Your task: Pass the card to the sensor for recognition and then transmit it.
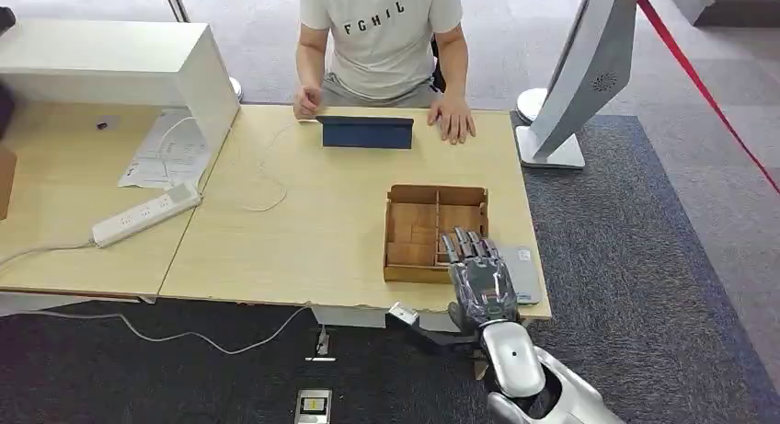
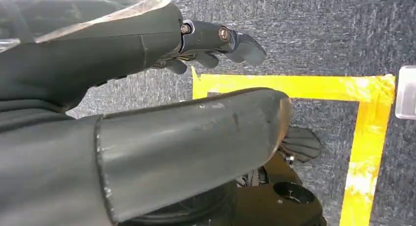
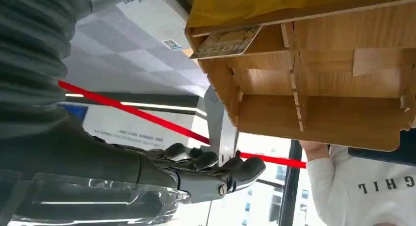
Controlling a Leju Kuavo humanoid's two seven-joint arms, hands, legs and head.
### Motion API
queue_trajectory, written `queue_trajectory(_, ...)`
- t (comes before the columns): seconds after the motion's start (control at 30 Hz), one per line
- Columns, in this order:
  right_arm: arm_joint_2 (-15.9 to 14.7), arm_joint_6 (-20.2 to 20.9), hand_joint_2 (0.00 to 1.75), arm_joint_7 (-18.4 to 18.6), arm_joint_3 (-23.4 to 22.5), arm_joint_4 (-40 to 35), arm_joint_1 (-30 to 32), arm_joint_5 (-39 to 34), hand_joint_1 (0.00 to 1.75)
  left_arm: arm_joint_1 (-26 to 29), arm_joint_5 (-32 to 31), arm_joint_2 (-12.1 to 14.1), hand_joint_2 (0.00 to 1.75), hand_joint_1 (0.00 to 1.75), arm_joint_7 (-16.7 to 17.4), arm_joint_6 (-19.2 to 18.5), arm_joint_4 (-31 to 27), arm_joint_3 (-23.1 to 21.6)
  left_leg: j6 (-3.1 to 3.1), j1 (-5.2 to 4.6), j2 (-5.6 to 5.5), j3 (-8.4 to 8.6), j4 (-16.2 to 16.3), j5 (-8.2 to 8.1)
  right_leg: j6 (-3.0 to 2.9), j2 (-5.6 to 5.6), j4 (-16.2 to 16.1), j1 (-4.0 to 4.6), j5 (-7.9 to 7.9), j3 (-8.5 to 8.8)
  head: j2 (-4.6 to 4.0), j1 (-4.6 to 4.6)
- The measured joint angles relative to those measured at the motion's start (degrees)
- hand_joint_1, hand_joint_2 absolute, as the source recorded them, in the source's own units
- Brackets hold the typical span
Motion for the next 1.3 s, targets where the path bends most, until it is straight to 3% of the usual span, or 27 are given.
queue_trajectory(0.53, 0.3, 0.8, 1.75, 1.5, 2.4, 3.0, -3.2, -5.0, 0.00, 0.0, 0.3, 0.0, 0.00, 0.00, -0.8, 1.8, 0.0, 0.0, 0.00, 0.00, 0.00, 0.00, 0.0, 0.00, 0.00, 0.00, 0.0, 0.00, 0.00, -0.01, -0.02, 0.00)
queue_trajectory(1.3, 0.2, -1.8, 1.75, 2.8, 6.8, 7.2, -5.3, -8.4, 0.00, 0.1, 0.3, 0.1, 0.00, 0.00, -1.0, 2.0, 0.0, 0.0, 0.00, 0.00, 0.00, 0.00, 0.0, 0.00, 0.00, 0.00, 0.0, 0.00, 0.00, -0.01, 0.00, 0.00)
